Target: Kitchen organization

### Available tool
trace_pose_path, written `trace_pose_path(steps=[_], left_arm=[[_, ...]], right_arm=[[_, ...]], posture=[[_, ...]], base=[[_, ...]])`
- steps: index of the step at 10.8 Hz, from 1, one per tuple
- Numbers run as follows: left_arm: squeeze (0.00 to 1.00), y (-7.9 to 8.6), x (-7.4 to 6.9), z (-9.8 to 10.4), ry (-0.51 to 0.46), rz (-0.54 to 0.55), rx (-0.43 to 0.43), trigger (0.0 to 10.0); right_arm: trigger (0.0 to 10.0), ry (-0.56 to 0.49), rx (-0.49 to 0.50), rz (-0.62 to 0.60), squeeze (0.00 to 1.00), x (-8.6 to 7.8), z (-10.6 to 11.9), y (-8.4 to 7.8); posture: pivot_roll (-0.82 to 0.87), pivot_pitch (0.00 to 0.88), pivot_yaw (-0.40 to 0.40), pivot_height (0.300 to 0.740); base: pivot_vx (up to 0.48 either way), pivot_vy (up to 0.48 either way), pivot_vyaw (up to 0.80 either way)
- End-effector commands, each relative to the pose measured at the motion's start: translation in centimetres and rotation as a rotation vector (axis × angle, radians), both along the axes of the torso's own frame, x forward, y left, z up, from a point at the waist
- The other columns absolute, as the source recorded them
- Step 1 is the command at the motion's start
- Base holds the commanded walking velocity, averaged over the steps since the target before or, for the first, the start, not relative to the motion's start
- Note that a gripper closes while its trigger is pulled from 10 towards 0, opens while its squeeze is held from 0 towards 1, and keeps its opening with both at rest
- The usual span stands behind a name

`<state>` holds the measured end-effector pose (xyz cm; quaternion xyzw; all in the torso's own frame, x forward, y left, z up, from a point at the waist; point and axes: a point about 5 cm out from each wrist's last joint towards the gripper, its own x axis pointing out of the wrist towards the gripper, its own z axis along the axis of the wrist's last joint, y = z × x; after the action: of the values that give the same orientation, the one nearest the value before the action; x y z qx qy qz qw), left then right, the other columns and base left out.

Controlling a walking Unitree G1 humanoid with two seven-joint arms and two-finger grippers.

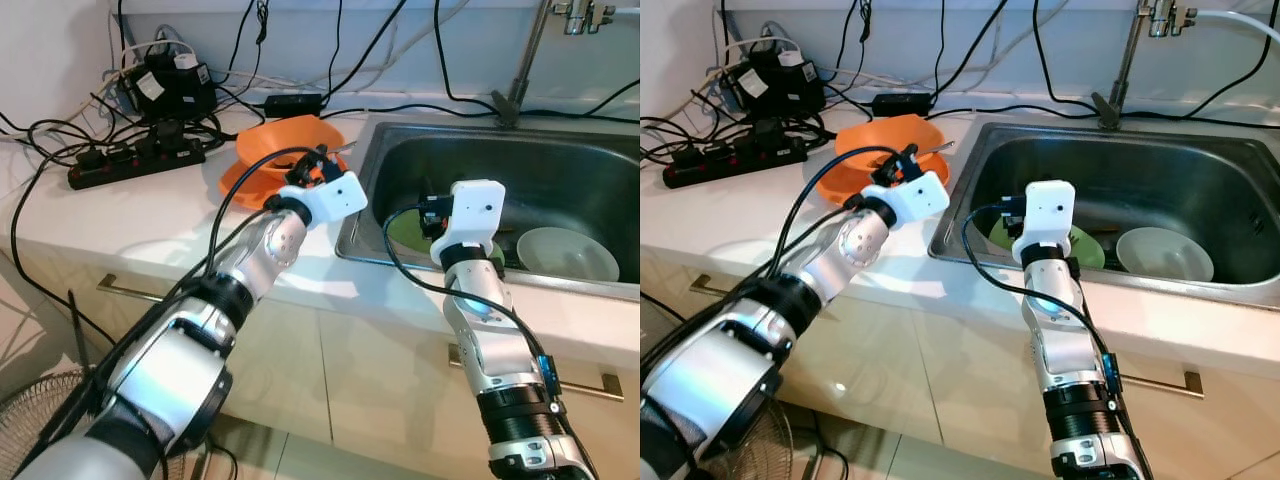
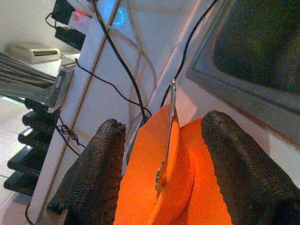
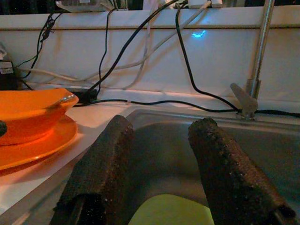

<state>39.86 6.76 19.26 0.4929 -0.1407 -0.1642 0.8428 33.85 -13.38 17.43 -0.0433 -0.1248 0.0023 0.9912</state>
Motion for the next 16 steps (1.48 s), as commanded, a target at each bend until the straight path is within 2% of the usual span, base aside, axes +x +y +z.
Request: trace_pose_path(steps=[1,4,10,11,16], left_arm=[[0.0,0.22,0.25,0.28,-0.009,0.02,0.02,10.0],[0.0,0.58,0.82,0.59,0.021,0.074,0.052,10.0],[0.0,0.62,1.15,0.9,0.046,0.113,0.061,10.0],[0.0,0.41,1.14,0.95,0.048,0.108,0.058,0.0],[0.0,0.11,1.09,0.83,0.058,0.101,0.062,0.0]], right_arm=[[10.0,0.009,-0.005,0.006,0.0,0.13,0.09,0.16],[10.0,0.012,-0.004,0.009,0.0,0.06,0.01,0.32],[10.0,0.019,-0.004,-0.006,0.0,-0.08,-0.13,0.04],[10.0,0.023,-0.005,-0.008,0.0,-0.1,-0.23,0.06],[10.0,0.035,-0.004,-0.016,0.0,-0.21,-0.5,-0.04]], posture=[[-0.02,0.005,0.122,0.74],[-0.03,0.013,0.127,0.74],[-0.04,0.026,0.129,0.74],[-0.04,0.026,0.131,0.74],[-0.04,0.032,0.134,0.74]], base=[[0.0,0.0,0.0],[0.0,0.0,0.0],[0.0,0.0,0.0],[0.0,0.0,0.0],[0.0,0.0,0.0]])
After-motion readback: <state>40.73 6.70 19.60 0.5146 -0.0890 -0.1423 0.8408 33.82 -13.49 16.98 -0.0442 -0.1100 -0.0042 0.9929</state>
